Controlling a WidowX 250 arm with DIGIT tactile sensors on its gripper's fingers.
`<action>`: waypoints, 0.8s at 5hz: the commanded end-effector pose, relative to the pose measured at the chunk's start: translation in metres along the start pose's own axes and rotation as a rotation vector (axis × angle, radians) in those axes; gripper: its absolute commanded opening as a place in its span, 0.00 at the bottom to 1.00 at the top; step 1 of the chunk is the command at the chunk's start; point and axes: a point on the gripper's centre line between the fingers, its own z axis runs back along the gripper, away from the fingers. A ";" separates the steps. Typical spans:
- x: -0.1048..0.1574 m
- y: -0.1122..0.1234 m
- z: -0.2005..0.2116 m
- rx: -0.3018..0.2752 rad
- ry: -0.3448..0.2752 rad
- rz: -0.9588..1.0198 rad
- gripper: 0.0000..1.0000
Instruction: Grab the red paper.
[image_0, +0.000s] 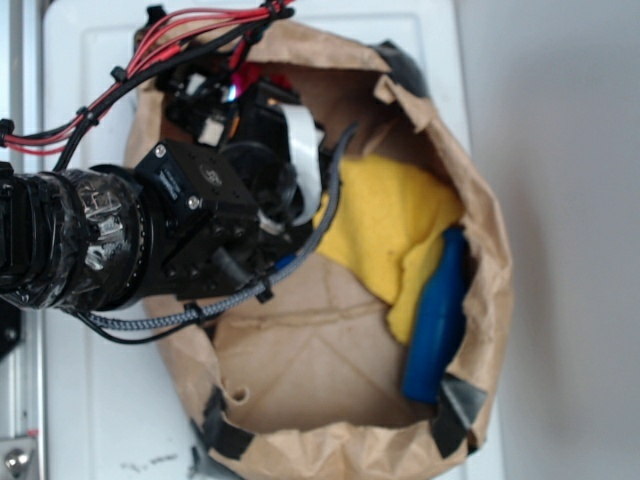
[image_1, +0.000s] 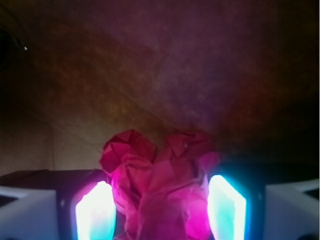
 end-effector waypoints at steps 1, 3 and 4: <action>0.028 0.011 0.023 -0.049 0.017 0.057 0.00; 0.044 0.012 0.046 -0.071 0.084 0.078 0.00; 0.055 0.016 0.086 -0.130 0.162 0.032 0.00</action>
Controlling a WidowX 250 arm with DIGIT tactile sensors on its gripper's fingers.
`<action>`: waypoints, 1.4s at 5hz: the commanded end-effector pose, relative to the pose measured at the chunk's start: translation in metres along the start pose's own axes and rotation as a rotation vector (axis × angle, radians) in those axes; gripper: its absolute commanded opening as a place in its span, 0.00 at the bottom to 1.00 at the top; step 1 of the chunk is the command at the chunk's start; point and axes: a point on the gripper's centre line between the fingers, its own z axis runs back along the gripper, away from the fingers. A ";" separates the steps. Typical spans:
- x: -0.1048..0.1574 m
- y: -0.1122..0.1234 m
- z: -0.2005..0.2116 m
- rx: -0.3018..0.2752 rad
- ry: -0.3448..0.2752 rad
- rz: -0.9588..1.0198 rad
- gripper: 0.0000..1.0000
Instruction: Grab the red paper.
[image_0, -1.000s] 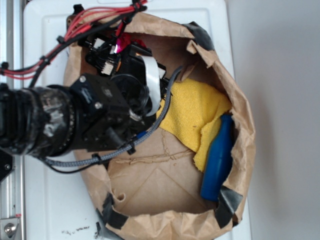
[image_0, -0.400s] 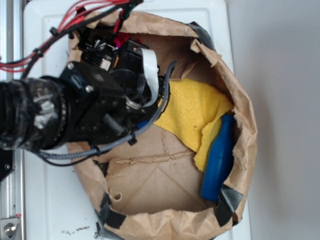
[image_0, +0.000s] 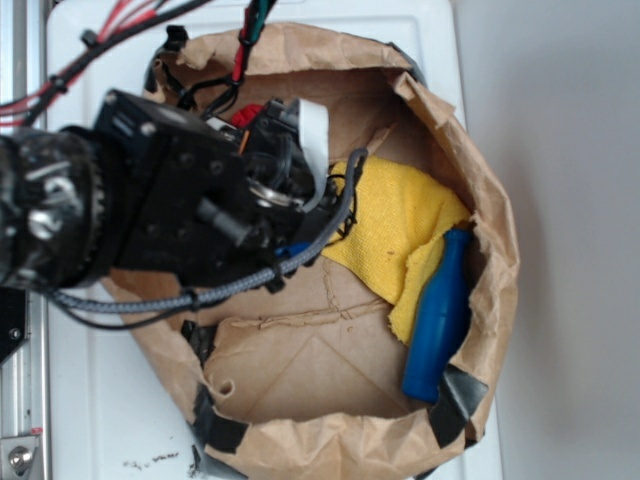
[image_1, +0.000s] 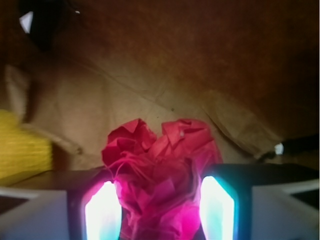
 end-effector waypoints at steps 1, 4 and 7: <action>0.038 0.017 0.096 -0.119 0.087 -0.045 0.00; 0.035 0.004 0.146 -0.300 0.374 -0.488 0.00; 0.020 -0.012 0.156 -0.467 0.104 -0.628 0.00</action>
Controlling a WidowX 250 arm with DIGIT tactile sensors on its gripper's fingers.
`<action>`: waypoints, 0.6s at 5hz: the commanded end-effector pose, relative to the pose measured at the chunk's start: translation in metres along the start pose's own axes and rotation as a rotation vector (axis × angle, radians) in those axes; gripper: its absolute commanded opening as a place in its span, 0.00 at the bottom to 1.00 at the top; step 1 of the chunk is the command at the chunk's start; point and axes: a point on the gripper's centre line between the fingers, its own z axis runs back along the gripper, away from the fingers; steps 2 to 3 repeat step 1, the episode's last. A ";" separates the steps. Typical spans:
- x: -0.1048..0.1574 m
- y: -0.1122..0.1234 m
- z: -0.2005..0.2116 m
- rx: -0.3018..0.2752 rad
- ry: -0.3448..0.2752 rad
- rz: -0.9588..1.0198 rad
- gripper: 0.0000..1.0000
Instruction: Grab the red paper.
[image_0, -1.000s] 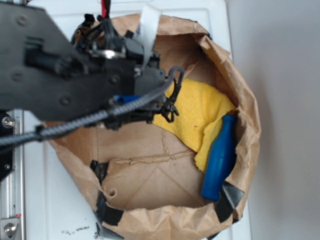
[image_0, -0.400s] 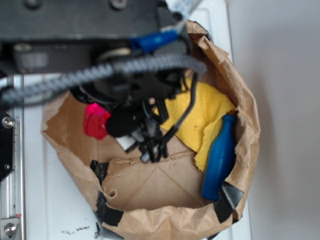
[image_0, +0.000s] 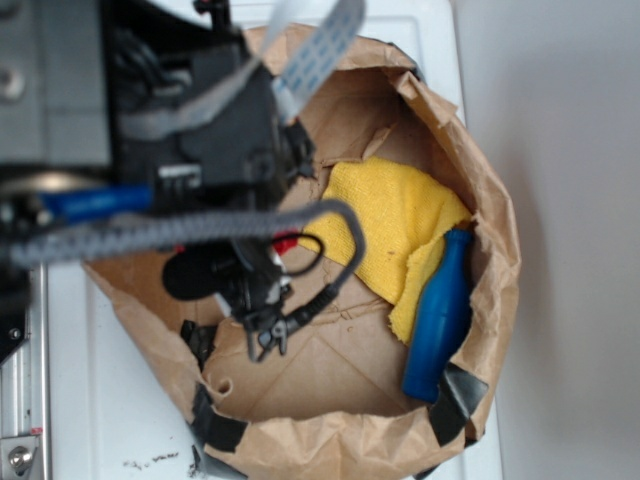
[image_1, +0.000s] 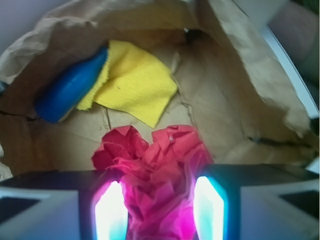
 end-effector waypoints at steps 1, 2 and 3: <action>0.021 0.011 0.017 0.090 -0.202 0.080 0.00; 0.021 0.011 0.017 0.090 -0.202 0.080 0.00; 0.021 0.011 0.017 0.090 -0.202 0.080 0.00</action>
